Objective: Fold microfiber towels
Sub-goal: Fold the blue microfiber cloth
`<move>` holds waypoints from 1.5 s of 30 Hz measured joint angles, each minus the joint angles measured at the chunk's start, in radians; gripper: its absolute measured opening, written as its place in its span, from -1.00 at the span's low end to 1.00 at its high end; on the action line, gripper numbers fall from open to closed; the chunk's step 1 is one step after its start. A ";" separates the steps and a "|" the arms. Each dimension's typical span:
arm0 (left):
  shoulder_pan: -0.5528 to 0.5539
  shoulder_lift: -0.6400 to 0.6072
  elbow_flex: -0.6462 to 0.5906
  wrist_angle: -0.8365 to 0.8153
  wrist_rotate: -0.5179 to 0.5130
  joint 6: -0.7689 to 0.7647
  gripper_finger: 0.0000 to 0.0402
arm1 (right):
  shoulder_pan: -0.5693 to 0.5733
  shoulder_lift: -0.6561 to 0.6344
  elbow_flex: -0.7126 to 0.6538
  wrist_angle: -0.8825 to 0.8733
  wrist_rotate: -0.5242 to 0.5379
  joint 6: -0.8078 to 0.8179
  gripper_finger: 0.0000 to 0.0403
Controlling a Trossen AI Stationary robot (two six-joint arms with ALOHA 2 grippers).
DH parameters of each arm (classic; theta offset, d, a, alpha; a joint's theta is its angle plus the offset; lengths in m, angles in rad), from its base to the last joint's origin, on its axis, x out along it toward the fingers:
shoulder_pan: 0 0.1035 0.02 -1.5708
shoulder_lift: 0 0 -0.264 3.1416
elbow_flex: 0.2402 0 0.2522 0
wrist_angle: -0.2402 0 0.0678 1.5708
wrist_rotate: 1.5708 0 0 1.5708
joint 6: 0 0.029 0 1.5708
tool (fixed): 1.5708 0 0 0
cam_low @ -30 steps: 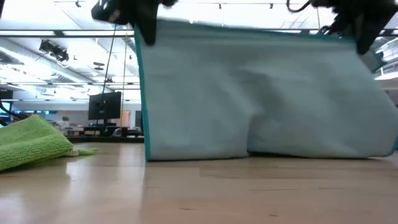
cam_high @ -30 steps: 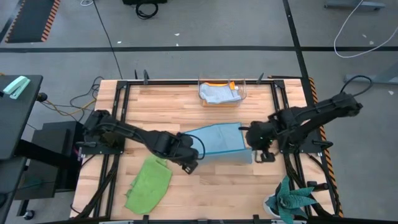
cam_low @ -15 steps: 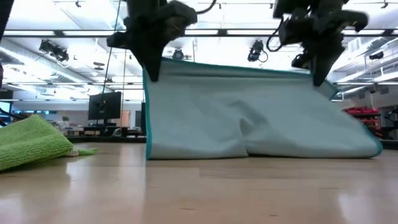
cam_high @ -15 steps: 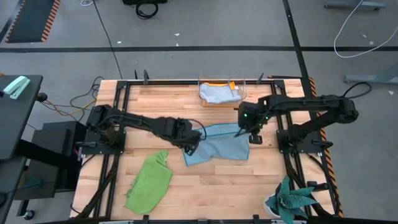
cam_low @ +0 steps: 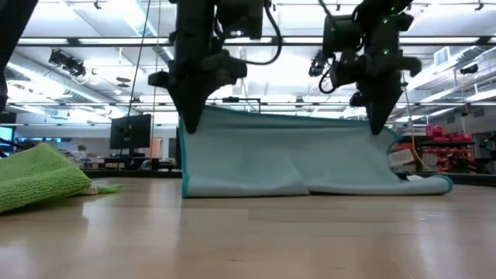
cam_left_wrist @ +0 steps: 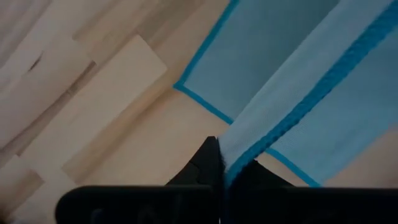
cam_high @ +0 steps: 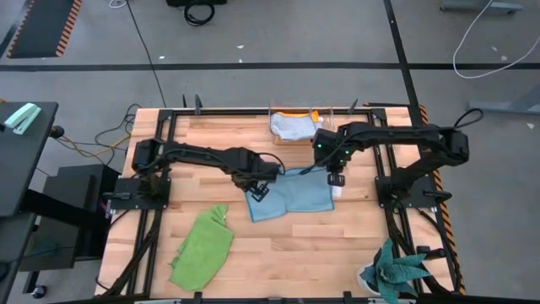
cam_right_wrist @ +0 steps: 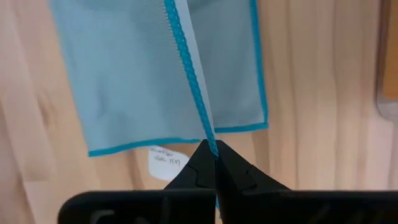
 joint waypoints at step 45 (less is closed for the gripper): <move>-0.168 0.020 0.003 0.262 0.120 -0.191 -0.64 | 0.031 -0.219 -0.229 0.157 -0.253 0.136 -0.76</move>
